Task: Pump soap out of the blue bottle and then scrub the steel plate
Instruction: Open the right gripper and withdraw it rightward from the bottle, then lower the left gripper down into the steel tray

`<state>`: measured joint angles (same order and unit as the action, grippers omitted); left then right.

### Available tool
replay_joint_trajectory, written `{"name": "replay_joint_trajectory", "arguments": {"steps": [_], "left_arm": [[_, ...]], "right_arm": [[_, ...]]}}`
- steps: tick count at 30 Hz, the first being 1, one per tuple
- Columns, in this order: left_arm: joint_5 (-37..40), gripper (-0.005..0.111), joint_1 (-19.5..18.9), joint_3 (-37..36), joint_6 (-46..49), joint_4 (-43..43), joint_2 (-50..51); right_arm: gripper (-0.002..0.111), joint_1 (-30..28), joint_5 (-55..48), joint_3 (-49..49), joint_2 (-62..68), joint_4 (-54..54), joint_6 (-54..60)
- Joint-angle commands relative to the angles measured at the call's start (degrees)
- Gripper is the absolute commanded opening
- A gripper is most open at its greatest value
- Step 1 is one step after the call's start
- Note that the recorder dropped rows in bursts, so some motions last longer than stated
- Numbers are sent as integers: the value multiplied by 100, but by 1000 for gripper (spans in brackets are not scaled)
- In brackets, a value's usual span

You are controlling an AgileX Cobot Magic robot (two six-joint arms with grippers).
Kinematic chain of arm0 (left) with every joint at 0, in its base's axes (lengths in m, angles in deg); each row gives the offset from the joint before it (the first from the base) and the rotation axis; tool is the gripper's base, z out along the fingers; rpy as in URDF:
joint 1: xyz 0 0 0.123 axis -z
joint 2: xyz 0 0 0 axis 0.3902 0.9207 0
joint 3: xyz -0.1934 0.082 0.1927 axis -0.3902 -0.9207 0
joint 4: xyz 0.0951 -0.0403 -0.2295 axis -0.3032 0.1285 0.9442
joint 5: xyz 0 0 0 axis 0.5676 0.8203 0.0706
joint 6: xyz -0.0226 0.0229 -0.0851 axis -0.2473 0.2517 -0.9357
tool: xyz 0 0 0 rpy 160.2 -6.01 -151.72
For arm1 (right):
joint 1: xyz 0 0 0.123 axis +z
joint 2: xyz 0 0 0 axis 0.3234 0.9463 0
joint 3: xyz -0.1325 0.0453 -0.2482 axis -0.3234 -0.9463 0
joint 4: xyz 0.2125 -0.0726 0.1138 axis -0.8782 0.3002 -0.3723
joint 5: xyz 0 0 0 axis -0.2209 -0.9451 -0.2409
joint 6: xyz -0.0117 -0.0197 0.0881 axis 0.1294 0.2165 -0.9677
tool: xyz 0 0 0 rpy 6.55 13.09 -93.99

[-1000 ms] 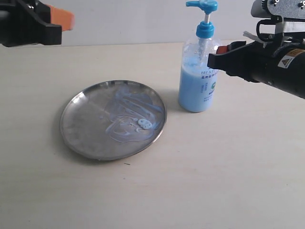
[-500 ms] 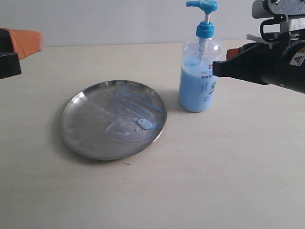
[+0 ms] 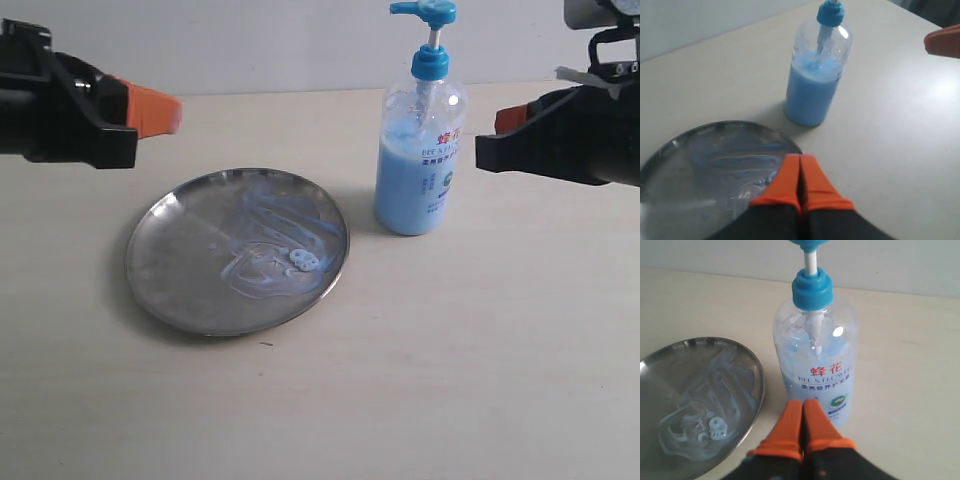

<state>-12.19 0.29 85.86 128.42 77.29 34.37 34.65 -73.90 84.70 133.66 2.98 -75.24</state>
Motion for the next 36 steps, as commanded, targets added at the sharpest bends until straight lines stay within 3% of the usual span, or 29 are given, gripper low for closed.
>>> {"name": "replay_joint_trajectory", "arguments": {"steps": [1,10,15,20,26,31,36], "left_arm": [[236,0,11,380,-10,-185,572],[523,0,11,897,-10,-225,1511],[712,0,38,1027,-10,-225,1764],[552,0,344,1142,103,-240,1889],[318,0,736,1389,158,-254,2156],[455,0,750,1653,29,-338,2630],[613,0,750,1945,-365,-992,3064]], "right_arm": [[0,-8,-147,-28,-252,29,17],[0,-50,348,-28,-279,29,-73],[0,-681,530,-28,-159,-116,10],[0,-1242,629,-28,-53,-141,10],[0,-1240,435,-28,-53,-152,-113],[0,-1240,410,-28,-53,-152,-138],[0,-1240,321,-28,-46,-257,-149]]}}
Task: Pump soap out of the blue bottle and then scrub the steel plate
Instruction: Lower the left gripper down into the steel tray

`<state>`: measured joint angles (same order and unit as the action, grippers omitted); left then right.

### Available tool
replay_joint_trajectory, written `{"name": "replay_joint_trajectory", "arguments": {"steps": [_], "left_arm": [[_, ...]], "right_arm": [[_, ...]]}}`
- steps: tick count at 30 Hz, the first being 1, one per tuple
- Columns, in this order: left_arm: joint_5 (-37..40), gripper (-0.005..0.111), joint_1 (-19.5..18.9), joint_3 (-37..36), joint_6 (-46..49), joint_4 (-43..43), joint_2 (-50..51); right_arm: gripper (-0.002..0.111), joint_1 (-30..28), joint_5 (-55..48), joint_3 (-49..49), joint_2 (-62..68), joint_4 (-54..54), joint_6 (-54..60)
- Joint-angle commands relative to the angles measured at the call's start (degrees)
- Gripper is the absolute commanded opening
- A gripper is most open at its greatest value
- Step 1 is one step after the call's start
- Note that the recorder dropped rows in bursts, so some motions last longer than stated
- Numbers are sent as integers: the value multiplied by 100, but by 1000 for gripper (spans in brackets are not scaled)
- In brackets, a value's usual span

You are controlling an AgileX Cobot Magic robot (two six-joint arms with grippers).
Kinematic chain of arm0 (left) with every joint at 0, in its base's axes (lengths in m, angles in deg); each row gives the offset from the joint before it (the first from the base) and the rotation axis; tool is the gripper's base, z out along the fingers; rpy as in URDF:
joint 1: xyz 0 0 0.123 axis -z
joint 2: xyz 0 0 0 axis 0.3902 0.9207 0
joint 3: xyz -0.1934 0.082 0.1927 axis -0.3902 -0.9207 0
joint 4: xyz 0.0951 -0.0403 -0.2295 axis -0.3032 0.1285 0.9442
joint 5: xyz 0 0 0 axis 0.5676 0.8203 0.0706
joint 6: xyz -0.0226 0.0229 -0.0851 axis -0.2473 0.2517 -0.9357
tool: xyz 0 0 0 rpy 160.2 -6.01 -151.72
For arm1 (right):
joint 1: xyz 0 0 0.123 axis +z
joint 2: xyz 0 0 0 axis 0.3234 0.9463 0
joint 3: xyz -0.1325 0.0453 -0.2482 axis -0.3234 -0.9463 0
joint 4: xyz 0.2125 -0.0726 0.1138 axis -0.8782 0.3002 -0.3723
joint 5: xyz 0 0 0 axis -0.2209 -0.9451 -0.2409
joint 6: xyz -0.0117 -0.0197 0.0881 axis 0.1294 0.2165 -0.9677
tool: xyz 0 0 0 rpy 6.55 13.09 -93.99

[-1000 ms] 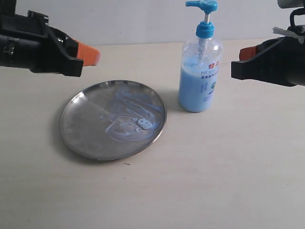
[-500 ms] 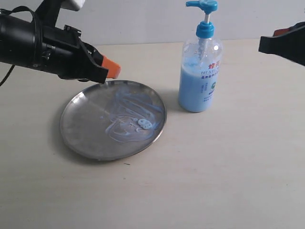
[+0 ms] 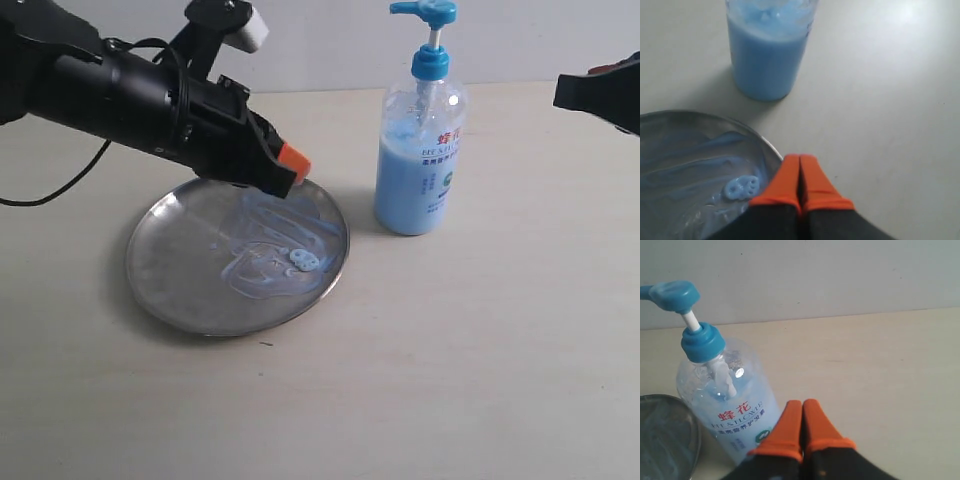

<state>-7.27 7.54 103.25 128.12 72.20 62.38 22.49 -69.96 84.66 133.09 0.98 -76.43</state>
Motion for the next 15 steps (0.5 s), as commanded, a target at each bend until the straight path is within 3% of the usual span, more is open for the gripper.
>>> {"name": "replay_joint_trajectory", "arguments": {"steps": [1,4,15], "left_arm": [[112,0,25,262,-513,-721,332],[112,0,25,443,-831,-1141,500],[125,0,25,710,-830,-1253,894]], "right_arm": [[0,-25,-140,-24,20,-64,-29],[0,-25,-358,-24,130,-100,-29],[0,-25,-615,-24,541,-190,-168]]}}
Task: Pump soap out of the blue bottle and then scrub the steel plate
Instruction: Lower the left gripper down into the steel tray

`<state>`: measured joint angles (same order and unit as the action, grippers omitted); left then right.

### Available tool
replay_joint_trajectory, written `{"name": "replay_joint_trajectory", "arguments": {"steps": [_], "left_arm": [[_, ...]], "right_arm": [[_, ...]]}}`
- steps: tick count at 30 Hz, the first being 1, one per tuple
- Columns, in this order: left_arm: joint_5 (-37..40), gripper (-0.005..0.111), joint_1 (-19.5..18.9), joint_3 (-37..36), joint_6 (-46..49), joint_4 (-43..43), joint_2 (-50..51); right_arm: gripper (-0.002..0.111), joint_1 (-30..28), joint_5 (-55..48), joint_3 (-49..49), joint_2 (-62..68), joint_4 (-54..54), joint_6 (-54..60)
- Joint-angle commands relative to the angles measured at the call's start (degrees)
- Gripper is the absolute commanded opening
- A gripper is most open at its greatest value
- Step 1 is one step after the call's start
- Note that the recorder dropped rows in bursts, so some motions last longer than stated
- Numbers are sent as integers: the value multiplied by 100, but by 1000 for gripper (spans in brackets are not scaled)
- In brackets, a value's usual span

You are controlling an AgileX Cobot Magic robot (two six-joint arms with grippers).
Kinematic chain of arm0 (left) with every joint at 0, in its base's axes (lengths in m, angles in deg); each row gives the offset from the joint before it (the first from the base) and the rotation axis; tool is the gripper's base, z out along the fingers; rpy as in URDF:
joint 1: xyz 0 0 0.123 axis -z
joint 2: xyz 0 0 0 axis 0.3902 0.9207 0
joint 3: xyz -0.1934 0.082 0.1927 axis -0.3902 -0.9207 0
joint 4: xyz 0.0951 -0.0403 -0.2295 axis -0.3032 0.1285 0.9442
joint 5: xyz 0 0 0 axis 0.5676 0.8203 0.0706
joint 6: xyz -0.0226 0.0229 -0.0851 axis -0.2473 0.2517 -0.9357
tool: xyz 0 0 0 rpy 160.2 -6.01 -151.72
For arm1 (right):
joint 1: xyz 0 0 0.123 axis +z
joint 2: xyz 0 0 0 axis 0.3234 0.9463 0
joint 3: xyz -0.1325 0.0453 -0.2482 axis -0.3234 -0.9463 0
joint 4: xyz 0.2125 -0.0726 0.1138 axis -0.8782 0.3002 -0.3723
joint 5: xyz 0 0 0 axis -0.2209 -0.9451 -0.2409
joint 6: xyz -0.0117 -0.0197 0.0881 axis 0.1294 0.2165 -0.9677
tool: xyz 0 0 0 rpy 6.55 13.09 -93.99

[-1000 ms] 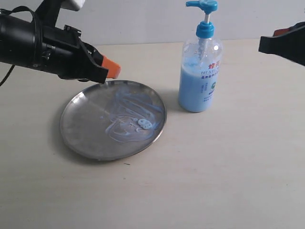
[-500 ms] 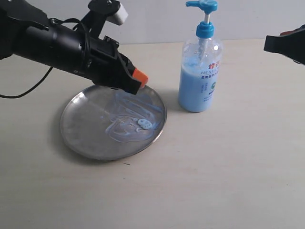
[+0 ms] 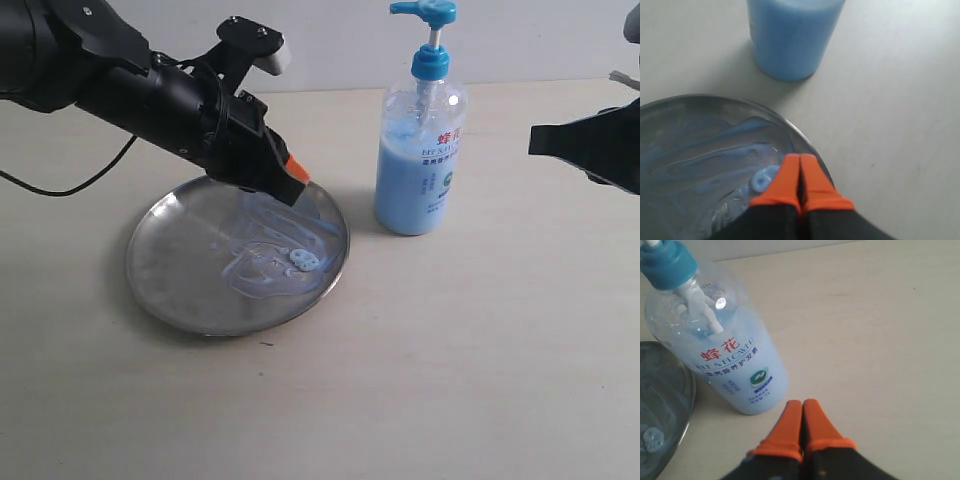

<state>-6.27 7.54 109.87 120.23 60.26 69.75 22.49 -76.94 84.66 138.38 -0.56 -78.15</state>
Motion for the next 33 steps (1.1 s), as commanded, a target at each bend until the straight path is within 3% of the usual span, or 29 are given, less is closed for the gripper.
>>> {"name": "replay_joint_trajectory", "arguments": {"steps": [1,12,21,33], "left_arm": [[25,0,25,59,-41,-58,203],[3,0,25,82,-41,-72,653],[25,0,160,551,-134,-163,1000],[452,0,290,1133,-1771,-2141,1225]], "right_arm": [[0,-25,82,-24,12,-36,4],[0,-25,82,-24,12,-48,5],[0,-25,82,-24,12,-48,5],[0,-25,110,-24,12,-49,5]]}}
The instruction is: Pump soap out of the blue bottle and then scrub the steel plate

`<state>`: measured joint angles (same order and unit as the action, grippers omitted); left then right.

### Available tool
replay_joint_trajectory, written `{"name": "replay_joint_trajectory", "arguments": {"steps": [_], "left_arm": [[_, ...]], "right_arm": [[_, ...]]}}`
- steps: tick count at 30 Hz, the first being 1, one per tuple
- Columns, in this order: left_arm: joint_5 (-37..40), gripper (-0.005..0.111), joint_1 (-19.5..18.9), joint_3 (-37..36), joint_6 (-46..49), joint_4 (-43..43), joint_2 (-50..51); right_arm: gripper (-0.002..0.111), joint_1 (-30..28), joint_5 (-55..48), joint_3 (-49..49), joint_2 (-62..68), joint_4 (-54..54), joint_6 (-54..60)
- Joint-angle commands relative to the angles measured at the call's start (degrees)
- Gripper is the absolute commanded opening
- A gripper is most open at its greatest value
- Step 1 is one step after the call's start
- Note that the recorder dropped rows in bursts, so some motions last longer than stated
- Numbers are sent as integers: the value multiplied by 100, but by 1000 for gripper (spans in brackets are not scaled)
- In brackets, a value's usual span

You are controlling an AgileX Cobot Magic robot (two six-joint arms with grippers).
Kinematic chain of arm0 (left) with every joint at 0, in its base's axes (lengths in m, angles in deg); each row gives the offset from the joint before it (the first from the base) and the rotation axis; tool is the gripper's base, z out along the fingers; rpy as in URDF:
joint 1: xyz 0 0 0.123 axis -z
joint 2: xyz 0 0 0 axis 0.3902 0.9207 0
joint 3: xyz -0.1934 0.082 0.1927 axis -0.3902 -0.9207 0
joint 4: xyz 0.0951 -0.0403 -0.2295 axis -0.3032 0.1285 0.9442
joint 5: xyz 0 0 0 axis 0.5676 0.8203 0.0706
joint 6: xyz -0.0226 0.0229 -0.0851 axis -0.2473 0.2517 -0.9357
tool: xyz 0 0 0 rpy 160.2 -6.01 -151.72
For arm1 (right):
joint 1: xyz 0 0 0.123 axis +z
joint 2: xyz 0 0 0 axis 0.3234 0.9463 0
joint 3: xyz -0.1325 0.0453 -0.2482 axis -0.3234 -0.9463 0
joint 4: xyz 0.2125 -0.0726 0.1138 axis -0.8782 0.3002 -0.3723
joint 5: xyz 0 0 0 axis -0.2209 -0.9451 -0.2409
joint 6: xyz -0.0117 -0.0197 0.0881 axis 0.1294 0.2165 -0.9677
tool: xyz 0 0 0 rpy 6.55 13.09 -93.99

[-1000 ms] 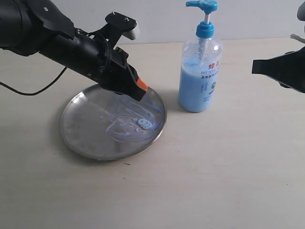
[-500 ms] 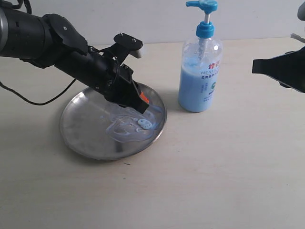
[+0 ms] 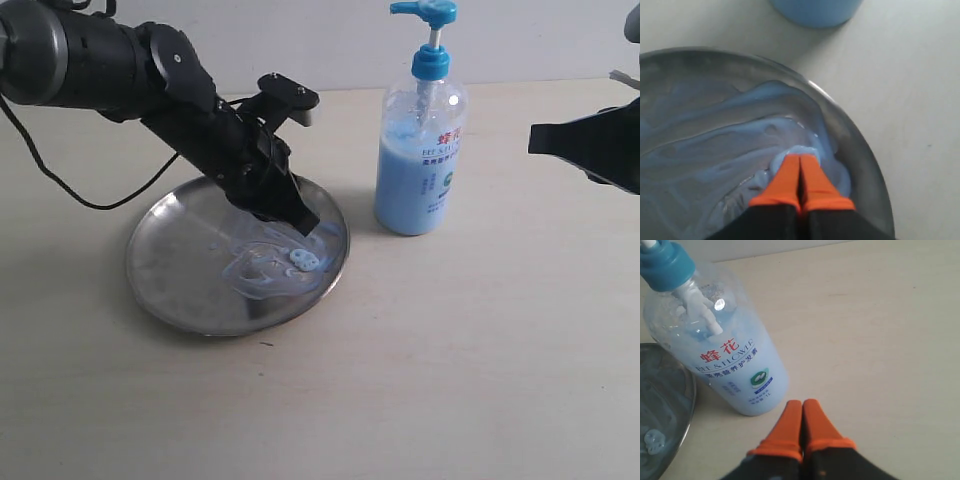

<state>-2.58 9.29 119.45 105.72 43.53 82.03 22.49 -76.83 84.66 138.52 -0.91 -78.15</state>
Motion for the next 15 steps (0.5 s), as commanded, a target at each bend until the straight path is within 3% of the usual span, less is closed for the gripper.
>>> {"name": "replay_joint_trajectory", "arguments": {"steps": [1,15], "left_arm": [[92,0,179,208,-320,-515,-3],[686,0,311,939,-908,-981,623]], "right_arm": [[0,-25,100,-24,-2,-14,5],[0,-25,89,-24,-2,-83,-18]]}}
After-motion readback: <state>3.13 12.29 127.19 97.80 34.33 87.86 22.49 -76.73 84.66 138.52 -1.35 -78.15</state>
